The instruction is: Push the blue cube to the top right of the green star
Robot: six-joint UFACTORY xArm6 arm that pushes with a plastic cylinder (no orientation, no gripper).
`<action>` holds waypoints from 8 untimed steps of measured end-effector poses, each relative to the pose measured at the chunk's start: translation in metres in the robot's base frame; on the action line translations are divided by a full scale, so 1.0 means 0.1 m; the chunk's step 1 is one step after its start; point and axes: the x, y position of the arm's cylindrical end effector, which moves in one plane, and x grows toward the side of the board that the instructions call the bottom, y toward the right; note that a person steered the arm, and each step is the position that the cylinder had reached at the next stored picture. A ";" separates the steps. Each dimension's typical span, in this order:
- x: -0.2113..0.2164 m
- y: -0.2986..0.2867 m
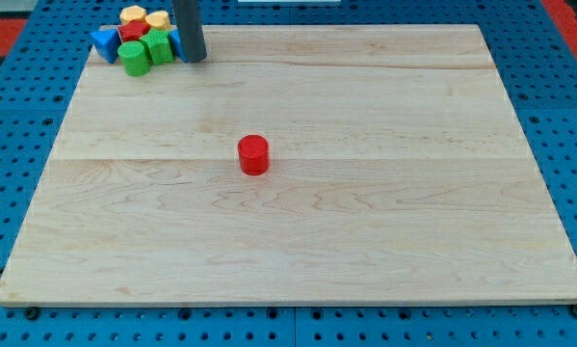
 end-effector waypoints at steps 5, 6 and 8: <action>-0.25 0.00; -0.10 0.00; 1.10 0.59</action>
